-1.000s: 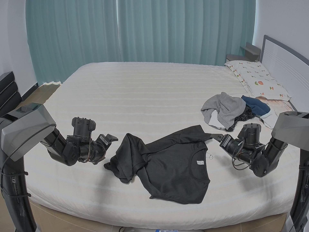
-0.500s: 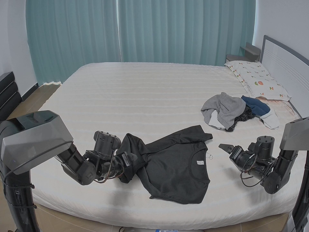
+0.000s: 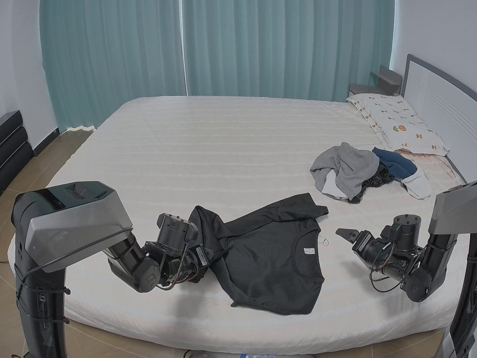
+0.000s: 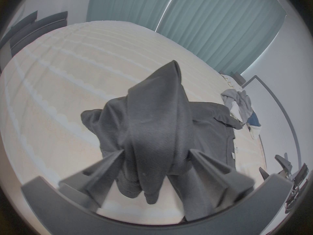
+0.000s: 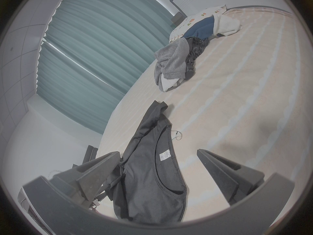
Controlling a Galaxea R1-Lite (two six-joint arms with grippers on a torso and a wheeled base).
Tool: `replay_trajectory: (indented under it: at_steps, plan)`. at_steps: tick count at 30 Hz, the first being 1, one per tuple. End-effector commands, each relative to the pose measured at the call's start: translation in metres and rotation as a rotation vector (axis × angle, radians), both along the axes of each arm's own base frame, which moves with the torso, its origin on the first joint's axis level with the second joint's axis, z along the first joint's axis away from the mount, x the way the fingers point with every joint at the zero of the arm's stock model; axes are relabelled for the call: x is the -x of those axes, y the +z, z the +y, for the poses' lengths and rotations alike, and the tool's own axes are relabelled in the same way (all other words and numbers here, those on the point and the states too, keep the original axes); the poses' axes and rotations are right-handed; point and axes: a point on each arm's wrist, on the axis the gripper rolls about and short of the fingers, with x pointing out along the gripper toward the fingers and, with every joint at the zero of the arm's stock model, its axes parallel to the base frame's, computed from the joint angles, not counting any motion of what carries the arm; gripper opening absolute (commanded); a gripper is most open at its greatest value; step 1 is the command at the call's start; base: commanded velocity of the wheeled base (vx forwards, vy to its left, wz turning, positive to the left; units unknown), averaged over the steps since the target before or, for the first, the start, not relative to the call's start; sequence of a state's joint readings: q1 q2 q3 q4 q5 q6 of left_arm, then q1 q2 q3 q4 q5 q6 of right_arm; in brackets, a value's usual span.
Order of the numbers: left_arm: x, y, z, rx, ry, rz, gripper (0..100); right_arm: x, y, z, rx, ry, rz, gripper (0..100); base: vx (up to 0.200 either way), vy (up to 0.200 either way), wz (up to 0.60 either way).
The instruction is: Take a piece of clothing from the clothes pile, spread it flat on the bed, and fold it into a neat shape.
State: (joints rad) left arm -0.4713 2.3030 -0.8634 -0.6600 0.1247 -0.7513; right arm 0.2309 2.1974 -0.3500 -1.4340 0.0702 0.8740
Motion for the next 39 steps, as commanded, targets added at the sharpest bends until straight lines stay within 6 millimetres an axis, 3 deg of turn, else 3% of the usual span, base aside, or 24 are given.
replay_trajectory:
  at_steps: [1, 6, 11, 20, 25, 31, 35, 39]
  plan:
    - [-0.001, -0.007, 0.005, -0.033, 0.035, 0.012, 0, 0.000, -0.001, 0.000, 0.002, 0.000, 0.003, 100, 0.000, 0.000, 0.00]
    - [-0.008, 0.007, 0.020, -0.035, 0.098, -0.030, 0, 0.000, -0.004, 0.000, 0.004, 0.000, 0.014, 100, 0.000, 0.000, 0.00]
    - [-0.034, 0.035, 0.049, 0.021, 0.207, -0.140, 0, 0.002, -0.007, 0.000, 0.009, 0.002, 0.027, 100, 0.000, 0.000, 0.00]
    - [-0.041, 0.075, 0.088, 0.068, 0.297, -0.238, 0, 0.007, -0.024, 0.011, 0.034, 0.050, 0.086, 100, 0.000, 0.000, 0.00]
    - [-0.051, 0.079, 0.091, 0.139, 0.332, -0.261, 0, 0.010, -0.034, 0.012, 0.070, 0.072, 0.116, 100, 0.000, 0.000, 0.00]
    - [-0.074, 0.070, 0.094, 0.326, 0.421, -0.285, 0, 0.018, -0.052, 0.017, 0.143, 0.144, 0.165, 100, 0.000, 0.000, 0.00]
    - [-0.076, 0.064, 0.098, 0.326, 0.440, -0.267, 0, 0.019, -0.056, 0.022, 0.150, 0.168, 0.160, 100, 0.000, 0.000, 0.00]
    - [-0.074, 0.062, 0.100, 0.321, 0.442, -0.257, 0, 0.021, -0.073, 0.037, 0.181, 0.226, 0.175, 100, 0.000, 0.000, 0.00]
